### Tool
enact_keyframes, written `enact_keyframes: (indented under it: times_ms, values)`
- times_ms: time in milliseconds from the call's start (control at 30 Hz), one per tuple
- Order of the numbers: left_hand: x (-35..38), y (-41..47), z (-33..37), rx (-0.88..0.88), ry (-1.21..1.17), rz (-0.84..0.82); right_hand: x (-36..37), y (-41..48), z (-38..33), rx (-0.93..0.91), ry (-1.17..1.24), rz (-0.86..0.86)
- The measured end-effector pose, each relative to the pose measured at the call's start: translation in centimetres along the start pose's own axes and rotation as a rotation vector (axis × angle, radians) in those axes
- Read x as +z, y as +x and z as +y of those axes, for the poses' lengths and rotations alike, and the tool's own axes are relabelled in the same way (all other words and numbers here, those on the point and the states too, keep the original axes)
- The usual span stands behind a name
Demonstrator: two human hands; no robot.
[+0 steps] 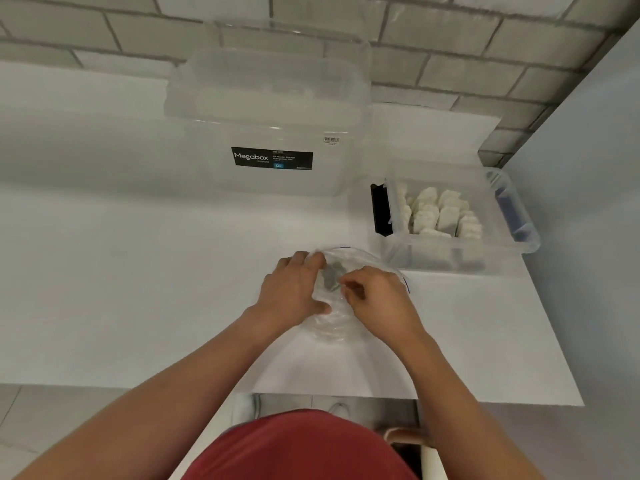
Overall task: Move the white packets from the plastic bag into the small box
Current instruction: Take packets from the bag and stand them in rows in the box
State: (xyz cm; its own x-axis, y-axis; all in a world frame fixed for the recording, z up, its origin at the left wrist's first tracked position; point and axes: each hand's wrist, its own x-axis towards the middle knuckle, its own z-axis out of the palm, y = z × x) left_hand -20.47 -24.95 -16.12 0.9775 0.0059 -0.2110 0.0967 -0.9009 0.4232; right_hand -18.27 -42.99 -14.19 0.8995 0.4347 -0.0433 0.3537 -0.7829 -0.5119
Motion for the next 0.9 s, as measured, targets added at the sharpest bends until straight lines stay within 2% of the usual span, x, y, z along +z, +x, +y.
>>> enact_keyframes:
  times_ms: [233,533,733,900]
  values:
    - [-0.1,-0.3,-0.6,0.029,-0.034,0.017,1.7,2.8,-1.5,0.157,-0.196,-0.025]
    - [-0.3,-0.2,-0.6,0.009,-0.036,0.019,1.1,2.2,-1.5,0.258,-0.138,0.015]
    - [-0.2,0.0,-0.6,0.009,-0.018,0.026,-0.3,1.2,-1.0,0.265,-0.229,-0.108]
    - [-0.3,-0.1,-0.6,0.006,-0.001,0.007,-1.1,2.4,-1.3,0.237,-0.277,-0.03]
